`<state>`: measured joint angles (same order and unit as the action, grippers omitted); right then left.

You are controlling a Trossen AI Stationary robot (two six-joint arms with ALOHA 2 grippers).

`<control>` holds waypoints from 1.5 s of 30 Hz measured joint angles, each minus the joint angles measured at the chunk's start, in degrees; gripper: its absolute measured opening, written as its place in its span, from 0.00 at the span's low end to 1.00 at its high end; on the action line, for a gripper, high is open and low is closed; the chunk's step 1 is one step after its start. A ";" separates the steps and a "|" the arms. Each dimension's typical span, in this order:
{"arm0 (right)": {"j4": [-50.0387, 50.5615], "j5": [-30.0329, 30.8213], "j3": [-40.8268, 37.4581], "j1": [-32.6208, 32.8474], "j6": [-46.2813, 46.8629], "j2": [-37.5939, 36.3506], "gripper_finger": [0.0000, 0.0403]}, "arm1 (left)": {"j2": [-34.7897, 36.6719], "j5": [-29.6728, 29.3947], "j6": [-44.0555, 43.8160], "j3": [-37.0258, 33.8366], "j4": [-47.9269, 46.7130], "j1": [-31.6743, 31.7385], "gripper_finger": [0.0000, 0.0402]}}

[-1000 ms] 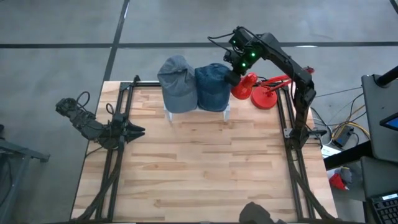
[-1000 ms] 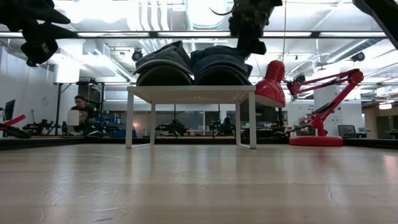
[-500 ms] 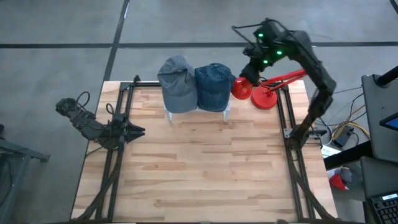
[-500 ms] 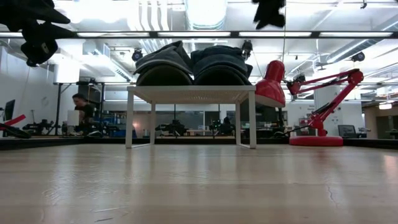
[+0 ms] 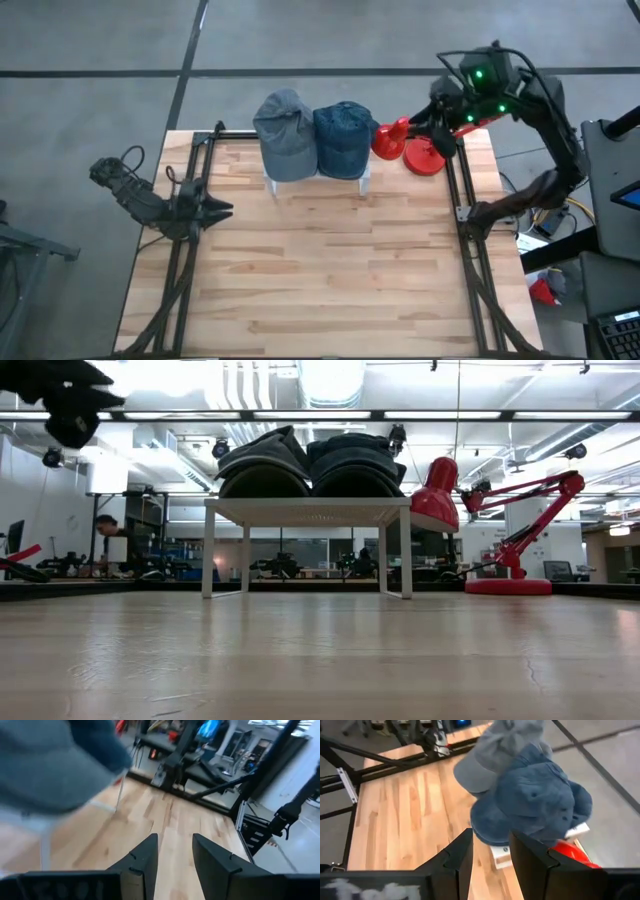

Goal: Pick & Place hat
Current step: Return to Home Position

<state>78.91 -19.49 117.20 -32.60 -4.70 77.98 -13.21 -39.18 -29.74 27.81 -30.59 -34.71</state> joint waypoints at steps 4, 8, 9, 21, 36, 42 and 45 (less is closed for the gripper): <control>-7.03 0.04 -10.94 2.76 0.75 -6.21 0.31 | -0.04 0.01 10.99 0.00 6.41 0.01 0.30; -15.18 0.00 -23.15 5.02 3.75 -12.64 0.33 | -0.27 0.03 18.61 -2.55 16.54 0.01 0.30; -17.66 0.02 -26.19 5.48 4.58 -14.29 0.33 | -0.36 0.04 19.49 -3.80 19.77 0.01 0.30; -45.08 0.03 -54.03 6.89 10.57 -31.24 0.34 | -0.82 0.76 25.26 -18.59 46.11 0.80 0.30; -52.98 0.02 -67.84 6.87 15.10 -42.31 0.30 | -1.02 3.34 20.20 -16.66 34.54 9.49 0.30; -58.47 0.04 -75.03 6.87 16.74 -47.36 0.32 | -0.64 4.18 17.98 -12.67 24.20 12.19 0.30; -61.89 0.02 -79.30 6.87 18.26 -50.29 0.33 | -0.55 3.77 16.58 -10.62 18.39 13.29 0.30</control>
<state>17.02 -19.46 37.91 -25.74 13.56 27.69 -13.76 -35.41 -13.16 17.19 -12.19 -21.42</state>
